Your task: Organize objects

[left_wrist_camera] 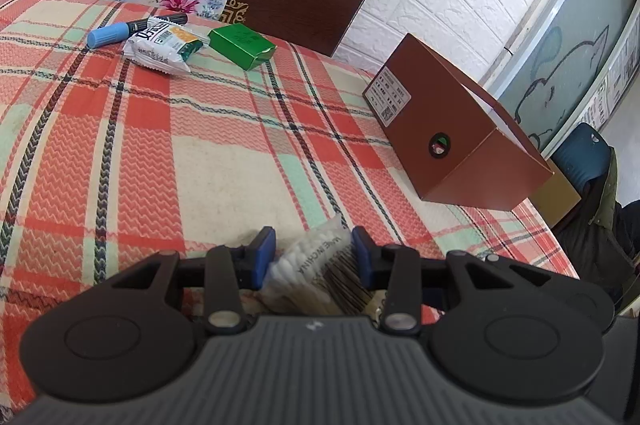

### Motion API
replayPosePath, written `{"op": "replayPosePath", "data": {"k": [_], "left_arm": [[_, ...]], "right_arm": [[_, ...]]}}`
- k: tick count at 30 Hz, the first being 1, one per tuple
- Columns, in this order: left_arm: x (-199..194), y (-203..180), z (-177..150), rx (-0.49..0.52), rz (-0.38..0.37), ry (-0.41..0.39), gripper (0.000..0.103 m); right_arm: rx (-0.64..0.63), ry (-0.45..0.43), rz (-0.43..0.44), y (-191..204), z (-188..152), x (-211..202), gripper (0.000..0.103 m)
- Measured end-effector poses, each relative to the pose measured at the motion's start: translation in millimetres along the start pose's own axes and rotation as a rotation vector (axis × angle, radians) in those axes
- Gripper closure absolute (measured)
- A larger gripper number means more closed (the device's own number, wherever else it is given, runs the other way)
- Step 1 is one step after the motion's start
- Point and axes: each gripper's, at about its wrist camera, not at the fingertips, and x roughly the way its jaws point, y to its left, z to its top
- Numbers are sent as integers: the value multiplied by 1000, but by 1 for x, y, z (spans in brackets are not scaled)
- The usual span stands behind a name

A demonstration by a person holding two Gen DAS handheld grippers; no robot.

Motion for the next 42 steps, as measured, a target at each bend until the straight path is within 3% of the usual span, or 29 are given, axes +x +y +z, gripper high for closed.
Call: {"op": "replayPosePath", "data": {"k": [2,6,8,10,17,20,35,39,42], "left_arm": [[1,0,0,1,0,2,57],[1,-1,-1,15,0,4,55],[2,-3,-1,28,4,3,56],[2,-4,-2,37,4,3,60],[-8,-2,-1,18,-64,-52,64],[-15,-6,-1,39,-76,-101,64],[-2,-17,-6,110,-54,-33,64],[4,-19,-8,116,-22,-2,57],[6,-20,-8,125,-11,0,58]], "right_arm": [[6,-1,1,-1,0,1,44],[88,13,8,-11,-2,5,33],[135,27,30,-17,-2,8,36],[130,26,54,-16,0,6,47],[-12,-57,-11,4,-2,-8,60],[-33,-77,-24,4,-3,-11,60],[43,-39,27,-12,-11,-6,60],[28,-47,32,-9,-14,-5,60],[29,-55,40,-9,-16,-6,60]]}}
